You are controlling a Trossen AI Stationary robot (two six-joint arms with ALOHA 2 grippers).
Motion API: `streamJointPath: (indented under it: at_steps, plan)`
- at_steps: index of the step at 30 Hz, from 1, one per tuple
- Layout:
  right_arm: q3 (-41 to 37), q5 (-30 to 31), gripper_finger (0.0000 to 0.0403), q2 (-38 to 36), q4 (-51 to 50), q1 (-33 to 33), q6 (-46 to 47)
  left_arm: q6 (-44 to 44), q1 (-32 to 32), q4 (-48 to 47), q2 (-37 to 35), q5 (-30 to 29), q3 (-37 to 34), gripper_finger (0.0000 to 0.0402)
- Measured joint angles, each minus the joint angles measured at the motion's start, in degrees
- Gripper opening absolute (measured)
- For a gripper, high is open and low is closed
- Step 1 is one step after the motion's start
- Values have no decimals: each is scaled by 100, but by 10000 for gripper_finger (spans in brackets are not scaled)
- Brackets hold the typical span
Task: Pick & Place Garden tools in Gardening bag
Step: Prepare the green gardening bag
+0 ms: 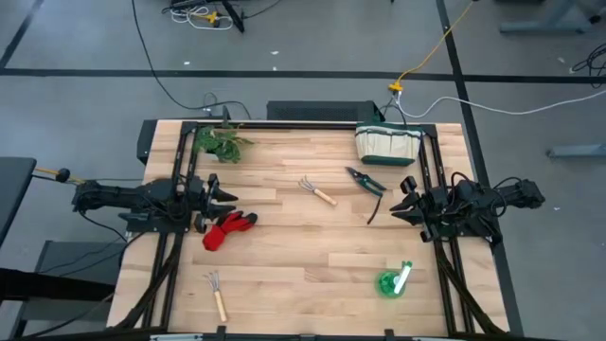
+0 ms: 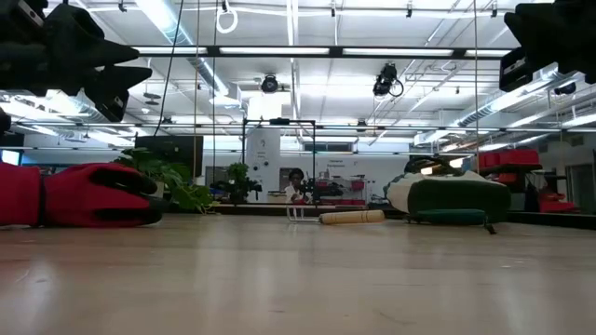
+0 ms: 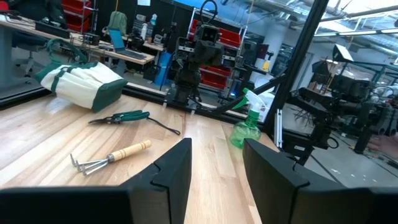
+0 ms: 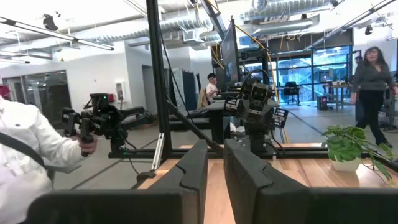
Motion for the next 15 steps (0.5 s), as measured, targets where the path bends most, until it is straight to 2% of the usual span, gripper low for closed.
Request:
streamJointPath:
  at_steps: [15]
  plan:
    - [0,2,55,0,12,-2,0,0,2,80,0,-2,-2,151]
